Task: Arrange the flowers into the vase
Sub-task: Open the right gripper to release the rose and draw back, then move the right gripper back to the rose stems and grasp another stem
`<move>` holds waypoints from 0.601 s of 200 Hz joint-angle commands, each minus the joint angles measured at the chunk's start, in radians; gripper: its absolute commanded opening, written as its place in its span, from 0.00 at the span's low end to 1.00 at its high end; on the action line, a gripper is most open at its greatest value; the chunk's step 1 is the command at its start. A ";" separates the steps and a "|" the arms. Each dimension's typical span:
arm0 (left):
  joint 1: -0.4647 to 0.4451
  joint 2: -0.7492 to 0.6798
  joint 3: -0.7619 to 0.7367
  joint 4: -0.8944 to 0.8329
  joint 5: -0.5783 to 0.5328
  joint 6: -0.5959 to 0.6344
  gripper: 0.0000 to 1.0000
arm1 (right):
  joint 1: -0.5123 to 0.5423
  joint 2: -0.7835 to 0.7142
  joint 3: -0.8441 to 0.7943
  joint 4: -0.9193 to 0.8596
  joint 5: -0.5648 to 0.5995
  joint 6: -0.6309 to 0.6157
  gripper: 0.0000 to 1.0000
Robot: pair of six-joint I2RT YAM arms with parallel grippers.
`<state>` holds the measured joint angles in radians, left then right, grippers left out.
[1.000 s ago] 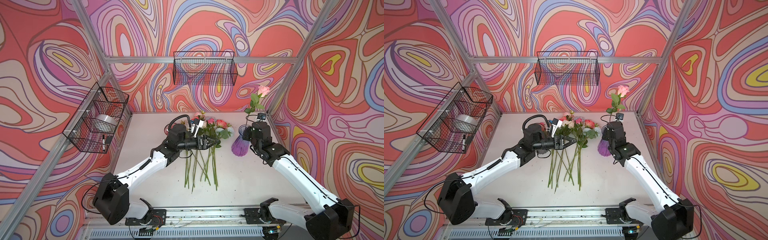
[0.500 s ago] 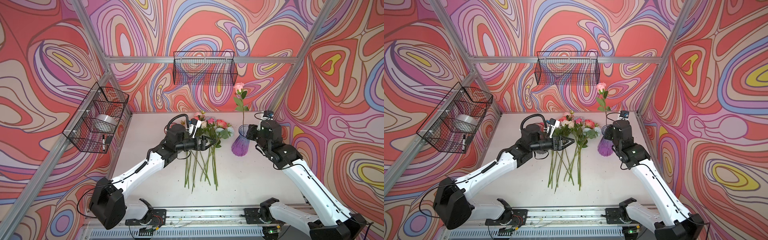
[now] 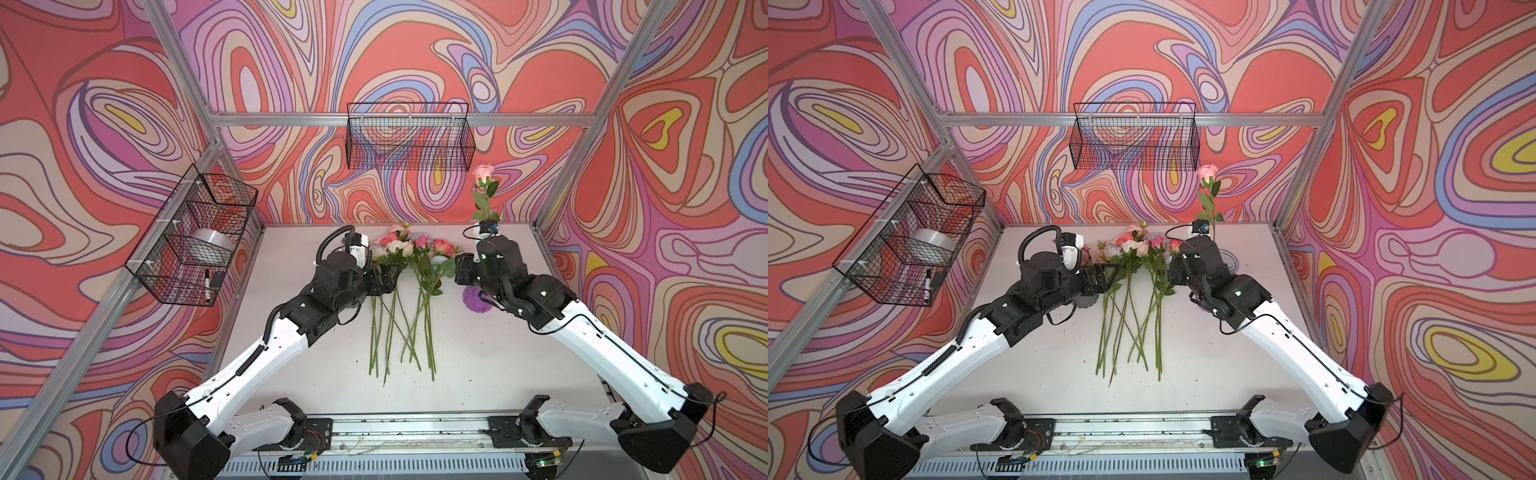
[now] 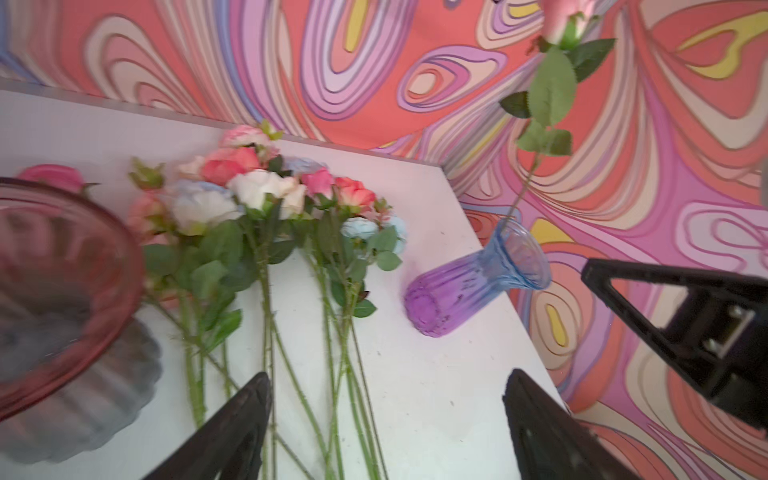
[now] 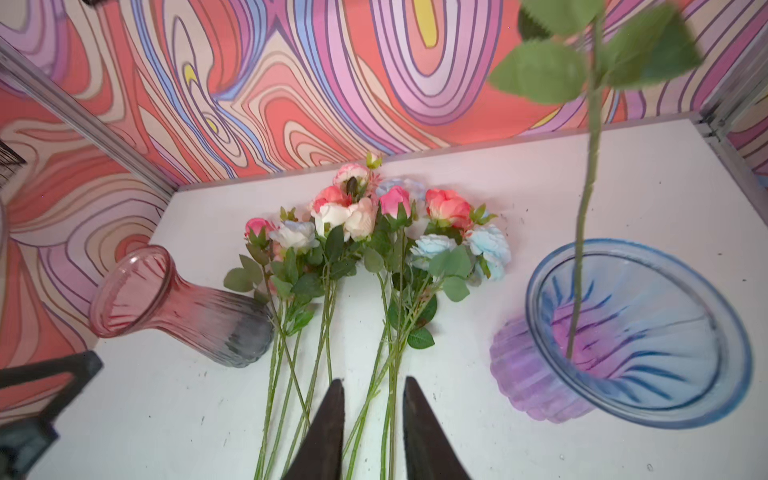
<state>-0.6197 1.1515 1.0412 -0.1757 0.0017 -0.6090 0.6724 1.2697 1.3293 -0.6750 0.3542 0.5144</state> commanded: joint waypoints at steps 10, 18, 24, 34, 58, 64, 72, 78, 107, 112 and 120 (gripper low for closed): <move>0.015 -0.054 0.006 -0.066 -0.227 -0.010 0.89 | 0.025 0.148 0.006 -0.092 0.056 0.085 0.18; 0.015 -0.065 -0.007 -0.051 -0.229 -0.010 0.89 | 0.024 0.180 -0.002 -0.076 0.036 0.091 0.16; 0.017 -0.071 -0.013 -0.042 -0.230 -0.009 0.89 | 0.023 0.207 -0.014 -0.057 0.004 0.096 0.15; 0.017 -0.079 -0.018 -0.035 -0.230 -0.012 0.89 | 0.023 0.244 -0.027 -0.021 -0.030 0.097 0.15; 0.018 -0.083 -0.018 -0.035 -0.214 -0.021 0.89 | 0.023 0.354 -0.017 0.004 -0.065 0.103 0.16; 0.018 -0.081 -0.018 -0.035 -0.209 -0.023 0.89 | 0.020 0.379 -0.018 0.010 -0.061 0.104 0.17; 0.018 -0.076 -0.017 -0.033 -0.200 -0.028 0.89 | 0.009 0.414 -0.019 0.014 -0.069 0.109 0.17; 0.018 -0.072 -0.017 -0.034 -0.194 -0.033 0.89 | -0.002 0.437 -0.020 0.017 -0.086 0.113 0.17; 0.018 -0.041 -0.012 -0.038 -0.151 -0.053 0.88 | -0.040 0.484 -0.062 0.081 -0.139 0.111 0.20; 0.018 -0.034 -0.011 -0.039 -0.143 -0.056 0.88 | -0.047 0.489 -0.069 0.091 -0.150 0.111 0.20; 0.020 -0.023 -0.007 -0.043 -0.132 -0.060 0.87 | -0.058 0.495 -0.078 0.102 -0.162 0.110 0.20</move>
<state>-0.6067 1.0966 1.0363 -0.2058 -0.1699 -0.6380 0.6487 1.7542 1.2827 -0.6338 0.2501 0.6125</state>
